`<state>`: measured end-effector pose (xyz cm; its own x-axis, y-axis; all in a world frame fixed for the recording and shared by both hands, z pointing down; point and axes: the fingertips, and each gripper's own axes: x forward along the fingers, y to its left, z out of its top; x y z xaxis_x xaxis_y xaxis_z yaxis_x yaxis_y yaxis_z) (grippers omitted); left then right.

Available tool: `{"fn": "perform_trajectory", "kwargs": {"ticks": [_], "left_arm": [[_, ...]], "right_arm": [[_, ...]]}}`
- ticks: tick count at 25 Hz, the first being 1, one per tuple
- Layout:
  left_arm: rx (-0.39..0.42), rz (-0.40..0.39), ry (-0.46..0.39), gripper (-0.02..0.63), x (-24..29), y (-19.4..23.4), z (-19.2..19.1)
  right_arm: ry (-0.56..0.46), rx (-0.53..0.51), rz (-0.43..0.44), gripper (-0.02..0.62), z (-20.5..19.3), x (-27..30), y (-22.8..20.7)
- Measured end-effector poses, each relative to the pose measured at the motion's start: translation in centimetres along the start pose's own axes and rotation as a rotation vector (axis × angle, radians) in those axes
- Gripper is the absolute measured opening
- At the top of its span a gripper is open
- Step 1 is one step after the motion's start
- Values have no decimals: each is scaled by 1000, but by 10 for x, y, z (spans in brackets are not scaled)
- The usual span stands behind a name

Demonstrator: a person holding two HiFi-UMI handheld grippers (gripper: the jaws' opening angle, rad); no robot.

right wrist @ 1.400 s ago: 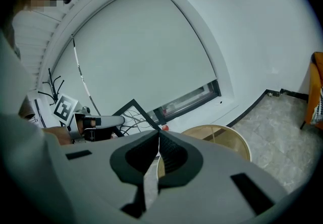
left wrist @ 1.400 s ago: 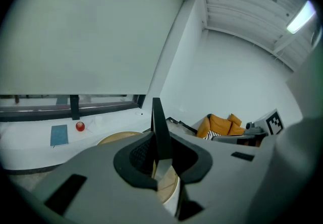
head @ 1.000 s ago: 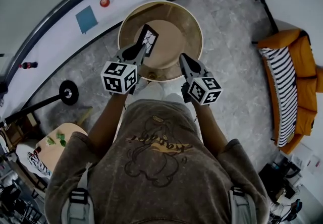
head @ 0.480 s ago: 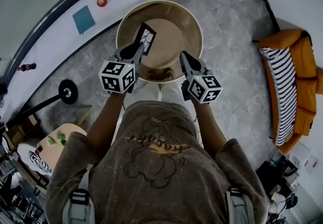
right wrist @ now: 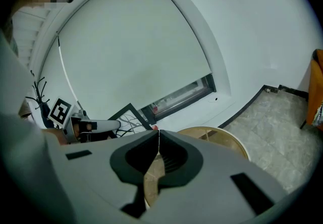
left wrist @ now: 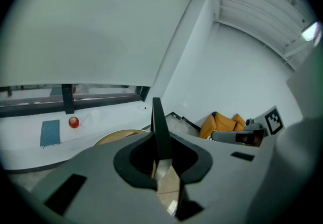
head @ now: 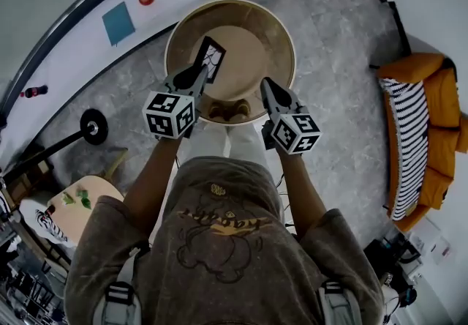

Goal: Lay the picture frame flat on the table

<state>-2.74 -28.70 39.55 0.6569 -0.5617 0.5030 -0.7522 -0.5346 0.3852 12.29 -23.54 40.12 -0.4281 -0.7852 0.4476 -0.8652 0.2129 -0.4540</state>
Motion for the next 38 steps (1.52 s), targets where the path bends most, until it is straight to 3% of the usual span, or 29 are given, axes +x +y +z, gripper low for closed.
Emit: {"fn": "perform_trajectory", "kwargs": {"ticks": [13, 38], "left_arm": [[-53, 24, 19, 58, 67, 33, -29], [-157, 34, 43, 58, 168, 87, -137]], "right_arm": [[44, 15, 3, 20, -16, 49, -51], [151, 30, 31, 20, -104, 122, -116]]}}
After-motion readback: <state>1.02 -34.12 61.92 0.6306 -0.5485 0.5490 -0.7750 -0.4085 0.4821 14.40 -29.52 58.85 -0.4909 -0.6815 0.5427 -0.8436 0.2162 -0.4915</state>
